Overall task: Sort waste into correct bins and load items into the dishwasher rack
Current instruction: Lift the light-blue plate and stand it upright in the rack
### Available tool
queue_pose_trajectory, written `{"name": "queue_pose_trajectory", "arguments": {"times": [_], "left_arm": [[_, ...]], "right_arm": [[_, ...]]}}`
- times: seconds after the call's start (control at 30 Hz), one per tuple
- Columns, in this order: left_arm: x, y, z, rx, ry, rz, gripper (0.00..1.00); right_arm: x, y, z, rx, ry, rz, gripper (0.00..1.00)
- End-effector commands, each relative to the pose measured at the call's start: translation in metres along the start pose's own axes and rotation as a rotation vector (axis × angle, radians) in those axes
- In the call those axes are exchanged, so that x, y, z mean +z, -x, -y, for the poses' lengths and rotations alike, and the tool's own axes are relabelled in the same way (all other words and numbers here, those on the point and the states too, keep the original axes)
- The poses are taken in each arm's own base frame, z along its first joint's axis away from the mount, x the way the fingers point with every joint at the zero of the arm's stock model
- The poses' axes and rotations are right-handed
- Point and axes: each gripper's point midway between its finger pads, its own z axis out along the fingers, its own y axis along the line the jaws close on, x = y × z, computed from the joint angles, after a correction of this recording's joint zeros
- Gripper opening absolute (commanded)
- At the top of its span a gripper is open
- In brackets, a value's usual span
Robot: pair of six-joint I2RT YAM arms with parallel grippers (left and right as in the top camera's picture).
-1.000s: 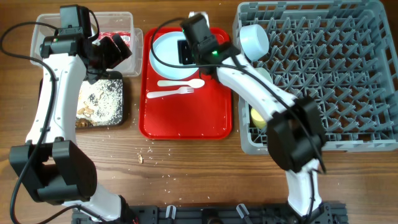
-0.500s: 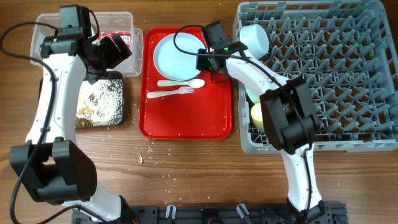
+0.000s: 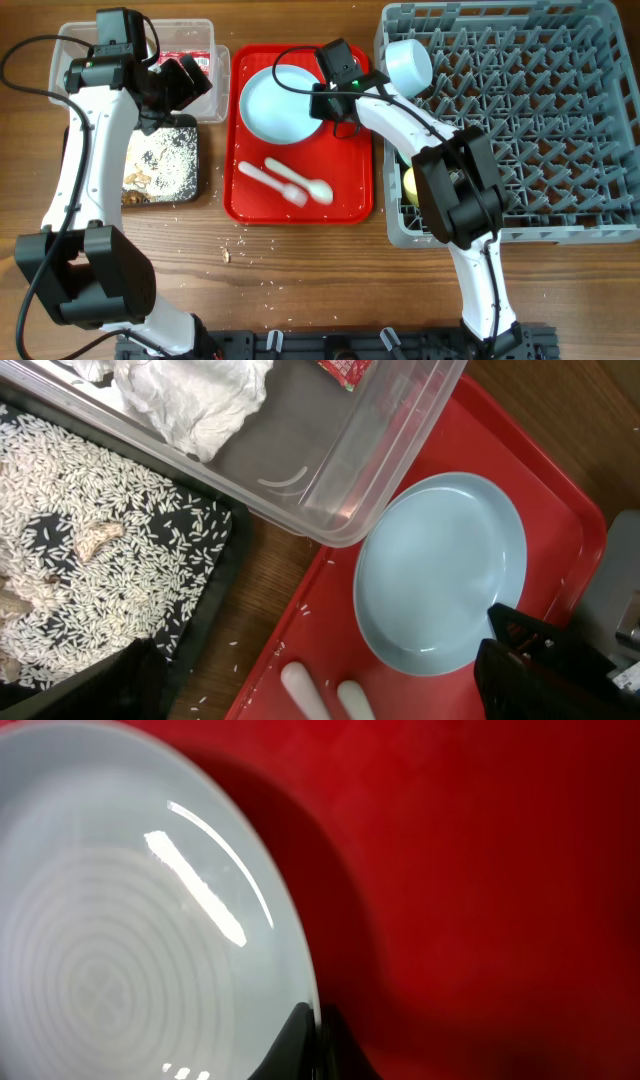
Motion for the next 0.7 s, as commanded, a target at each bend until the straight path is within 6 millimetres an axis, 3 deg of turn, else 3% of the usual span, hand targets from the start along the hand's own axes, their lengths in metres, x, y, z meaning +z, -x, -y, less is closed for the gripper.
{"name": "queue_pose_trajectory", "arguments": {"times": [0.0,0.1,0.17,0.3,0.37,0.43,0.47,0.5,0.57,0.67], "left_arm": [[-0.007,0.005,0.002,0.004,-0.003,0.025,1.00],[-0.007,0.005,0.002,0.004,-0.003,0.025,1.00],[-0.007,0.005,0.002,0.004,-0.003,0.025,1.00],[-0.007,0.005,0.002,0.004,-0.003,0.025,1.00],[-0.007,0.005,0.002,0.004,-0.003,0.025,1.00],[-0.007,0.005,0.002,0.004,-0.003,0.025,1.00],[-0.007,0.005,0.002,0.004,-0.003,0.024,1.00],[-0.007,0.005,0.002,0.004,-0.003,0.025,1.00],[-0.007,0.005,0.002,0.004,-0.003,0.025,1.00],[-0.007,0.005,0.002,0.004,-0.003,0.025,1.00]], "right_arm": [[-0.001,0.010,0.000,0.014,-0.017,0.008,0.04],[-0.029,0.041,-0.003,-0.006,0.010,0.082,0.05],[-0.060,0.067,-0.005,-0.035,0.035,0.155,0.04],[-0.155,0.116,-0.011,-0.188,0.009,0.364,0.04],[-0.248,0.145,0.010,-0.276,-0.172,0.564,0.04],[-0.318,0.157,0.032,-0.309,-0.351,0.702,0.04],[-0.343,0.160,0.044,-0.310,-0.436,0.742,0.04],[-0.363,0.161,0.057,-0.333,-0.528,0.761,0.04],[-0.385,0.162,0.091,-0.422,-0.754,0.715,0.04],[-0.389,0.159,0.151,-0.460,-0.990,0.577,0.04]]}}
